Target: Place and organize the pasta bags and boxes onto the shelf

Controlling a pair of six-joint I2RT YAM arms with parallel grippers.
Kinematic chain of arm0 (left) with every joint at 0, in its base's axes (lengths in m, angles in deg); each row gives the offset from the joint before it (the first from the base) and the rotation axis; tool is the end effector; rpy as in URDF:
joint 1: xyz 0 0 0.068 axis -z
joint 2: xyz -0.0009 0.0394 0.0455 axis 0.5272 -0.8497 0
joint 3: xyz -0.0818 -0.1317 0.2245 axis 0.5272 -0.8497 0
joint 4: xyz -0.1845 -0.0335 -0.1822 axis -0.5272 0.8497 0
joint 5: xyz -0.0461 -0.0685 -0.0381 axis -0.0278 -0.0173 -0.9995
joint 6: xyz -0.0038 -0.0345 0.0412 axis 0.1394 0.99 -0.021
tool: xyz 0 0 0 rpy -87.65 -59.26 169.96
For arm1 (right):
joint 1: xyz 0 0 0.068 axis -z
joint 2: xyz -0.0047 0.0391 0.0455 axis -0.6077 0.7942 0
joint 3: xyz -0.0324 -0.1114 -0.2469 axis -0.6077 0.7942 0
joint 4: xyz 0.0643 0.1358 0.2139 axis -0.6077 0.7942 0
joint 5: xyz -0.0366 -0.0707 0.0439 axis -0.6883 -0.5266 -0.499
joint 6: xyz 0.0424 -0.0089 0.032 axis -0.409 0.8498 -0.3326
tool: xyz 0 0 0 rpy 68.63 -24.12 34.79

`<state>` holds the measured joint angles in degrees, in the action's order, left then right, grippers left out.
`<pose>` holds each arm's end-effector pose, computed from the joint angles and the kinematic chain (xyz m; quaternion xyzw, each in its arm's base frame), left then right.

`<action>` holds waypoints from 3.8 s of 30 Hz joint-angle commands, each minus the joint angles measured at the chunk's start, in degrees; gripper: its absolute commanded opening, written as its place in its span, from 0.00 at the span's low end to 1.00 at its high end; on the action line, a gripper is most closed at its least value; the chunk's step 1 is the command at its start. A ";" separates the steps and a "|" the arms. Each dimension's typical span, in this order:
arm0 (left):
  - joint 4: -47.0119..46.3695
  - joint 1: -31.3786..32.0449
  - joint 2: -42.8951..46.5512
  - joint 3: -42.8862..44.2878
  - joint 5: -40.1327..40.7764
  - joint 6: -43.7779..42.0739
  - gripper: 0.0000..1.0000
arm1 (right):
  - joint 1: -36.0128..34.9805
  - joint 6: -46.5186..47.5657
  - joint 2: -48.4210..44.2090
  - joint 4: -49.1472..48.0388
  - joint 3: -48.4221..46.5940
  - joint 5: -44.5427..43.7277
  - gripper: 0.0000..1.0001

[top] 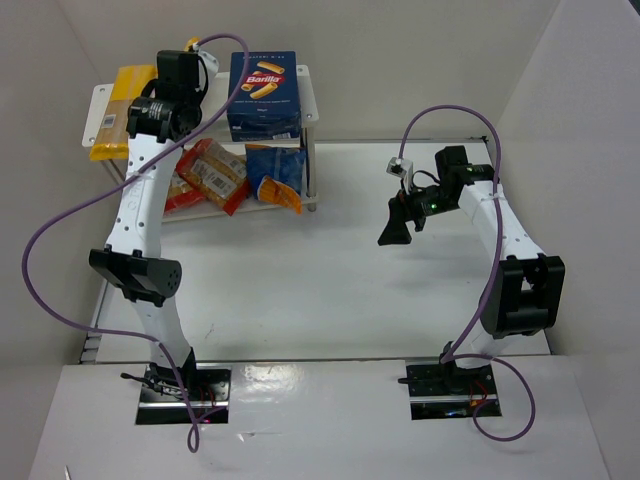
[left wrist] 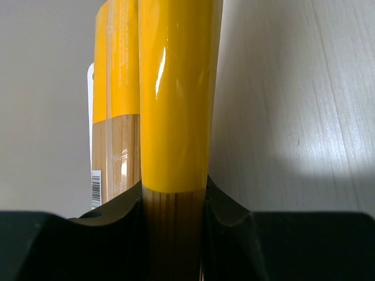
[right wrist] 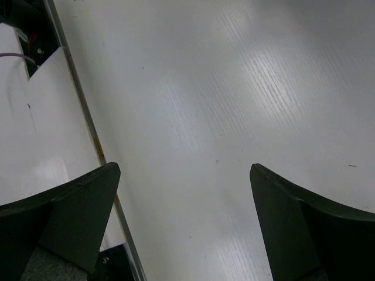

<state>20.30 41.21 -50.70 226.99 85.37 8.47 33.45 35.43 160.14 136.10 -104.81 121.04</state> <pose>0.3825 -0.0424 0.4888 0.0760 0.8201 0.3174 0.4701 0.3034 0.0497 0.2991 -0.4087 0.7838 0.3748 0.2797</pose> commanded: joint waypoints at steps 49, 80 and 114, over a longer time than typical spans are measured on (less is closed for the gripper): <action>10.80 -2.00 8.56 10.02 -39.26 10.05 0.99 | -0.43 0.41 -2.89 0.48 0.78 0.18 1.00; -3.61 -19.58 78.70 -71.37 -36.01 20.78 0.99 | 7.03 -16.37 -26.35 -16.46 14.48 -10.97 1.00; -7.04 -29.78 85.57 -74.10 -39.53 20.25 0.99 | 17.33 -22.44 -49.91 -21.75 26.00 -24.78 1.00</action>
<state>15.34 11.85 34.08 152.72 47.06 28.06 50.50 13.09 111.40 117.15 -78.88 97.26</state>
